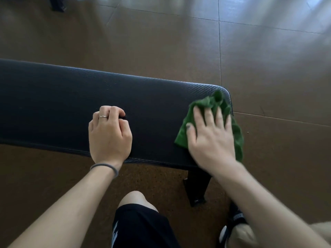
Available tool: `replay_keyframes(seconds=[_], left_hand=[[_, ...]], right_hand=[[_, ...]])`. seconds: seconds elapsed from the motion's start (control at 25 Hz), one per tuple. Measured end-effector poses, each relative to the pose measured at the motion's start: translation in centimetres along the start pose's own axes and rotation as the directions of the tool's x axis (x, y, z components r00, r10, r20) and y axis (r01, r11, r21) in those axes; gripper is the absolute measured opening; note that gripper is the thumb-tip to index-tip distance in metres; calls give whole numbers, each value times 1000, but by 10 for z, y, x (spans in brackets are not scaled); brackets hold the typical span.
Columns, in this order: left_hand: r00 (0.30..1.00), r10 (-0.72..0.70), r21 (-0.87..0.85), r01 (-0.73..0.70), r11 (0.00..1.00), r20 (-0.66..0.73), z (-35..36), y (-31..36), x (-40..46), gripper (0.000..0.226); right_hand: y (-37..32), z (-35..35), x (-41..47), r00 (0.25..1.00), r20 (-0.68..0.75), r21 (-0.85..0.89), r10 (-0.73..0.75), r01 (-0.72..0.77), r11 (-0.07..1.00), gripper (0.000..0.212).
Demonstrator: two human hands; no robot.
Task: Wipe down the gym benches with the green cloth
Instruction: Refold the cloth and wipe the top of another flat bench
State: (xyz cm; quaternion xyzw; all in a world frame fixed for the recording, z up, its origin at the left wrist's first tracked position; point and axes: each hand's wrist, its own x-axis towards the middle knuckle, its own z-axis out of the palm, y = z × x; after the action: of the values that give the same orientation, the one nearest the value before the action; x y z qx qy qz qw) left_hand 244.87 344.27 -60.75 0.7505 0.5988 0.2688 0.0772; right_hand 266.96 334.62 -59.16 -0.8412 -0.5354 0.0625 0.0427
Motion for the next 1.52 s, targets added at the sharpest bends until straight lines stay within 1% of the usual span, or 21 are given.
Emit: replay_keyframes(seconds=[0.08, 0.12, 0.2, 0.32, 0.4, 0.48, 0.56, 0.6, 0.68, 0.76, 0.84, 0.92, 0.96, 1.0, 1.04, 1.12, 1.2, 1.28, 1.36, 1.4, 1.52], left_hand=[[1000, -2, -5, 2, 1000, 5, 0, -1, 0, 31], [1000, -1, -1, 1, 1000, 7, 0, -1, -1, 31], [1000, 11, -1, -11, 1000, 8, 0, -1, 0, 31], [1000, 13, -12, -13, 1000, 7, 0, -2, 0, 32], [1000, 4, -11, -4, 1000, -1, 1, -3, 0, 32], [1000, -1, -24, 1, 1000, -2, 2, -1, 0, 32], [1000, -5, -31, 4, 1000, -20, 3, 0, -1, 31], [999, -7, -31, 6, 1000, -35, 3, -2, -1, 31], [999, 3, -36, -4, 999, -51, 3, -2, 1, 32], [998, 33, -52, -36, 998, -55, 3, -1, 4, 31], [998, 36, -55, -39, 998, -59, -2, -5, 6, 30], [995, -35, 9, 36, 999, -99, -15, -21, 8, 31], [988, -99, 54, 106, 993, -114, -23, -34, 10, 31], [983, -154, 100, 164, 981, -99, -29, -49, 10, 30], [982, -178, 140, 185, 973, -55, -33, -61, 10, 29], [984, -173, 188, 160, 969, 51, -36, -79, 9, 29], [980, -173, 213, 149, 966, 97, -34, -80, 7, 31], [981, -169, 241, 140, 960, 101, -32, -78, 8, 29], [980, -169, 231, 140, 963, 108, -33, -82, 9, 32], [978, -164, 207, 136, 969, 126, -36, -84, 9, 36], [975, -85, 183, 46, 982, 207, -43, -91, 6, 43]], right_hand=[[-7, 1, -24, 994, 72, -16, -77, 78, 997, 66], [-9, -1, -15, 989, 95, -13, -114, 116, 993, 66], [-15, 0, 29, 985, 65, -22, -160, 161, 987, 65], [-31, -1, 88, 989, 93, 6, -115, 115, 993, 63], [-39, 1, 79, 982, 97, -2, -162, 163, 987, 64], [-40, 3, 37, 939, 69, -13, -336, 338, 941, 66], [-38, 1, -1, 850, 110, -9, -515, 519, 855, 65], [-38, 0, -8, 811, 147, -1, -566, 572, 820, 64], [-41, 0, 4, 772, 170, 2, -612, 621, 784, 63], [-61, 4, 39, 757, 136, 2, -640, 645, 764, 61], [-94, 6, 80, 769, 123, 29, -627, 629, 777, 61], [-117, 9, 95, 798, 121, 35, -591, 591, 806, 61], [-118, 9, 91, 792, 117, 43, -599, 599, 800, 62], [-109, 8, 76, 776, 109, 54, -622, 620, 783, 63], [-96, 6, 56, 748, 105, 54, -655, 654, 755, 64], [-71, 3, 16, 679, 145, 51, -720, 721, 691, 65], [-68, 1, 16, 639, 202, 63, -743, 748, 660, 64], [-91, 3, 43, 626, 185, 57, -758, 763, 644, 63], [-124, 10, 73, 633, 150, 45, -760, 763, 644, 63], [-139, 14, 87, 652, 150, 45, -743, 746, 664, 62], [-169, 20, 109, 698, 150, 29, -700, 705, 709, 62]])
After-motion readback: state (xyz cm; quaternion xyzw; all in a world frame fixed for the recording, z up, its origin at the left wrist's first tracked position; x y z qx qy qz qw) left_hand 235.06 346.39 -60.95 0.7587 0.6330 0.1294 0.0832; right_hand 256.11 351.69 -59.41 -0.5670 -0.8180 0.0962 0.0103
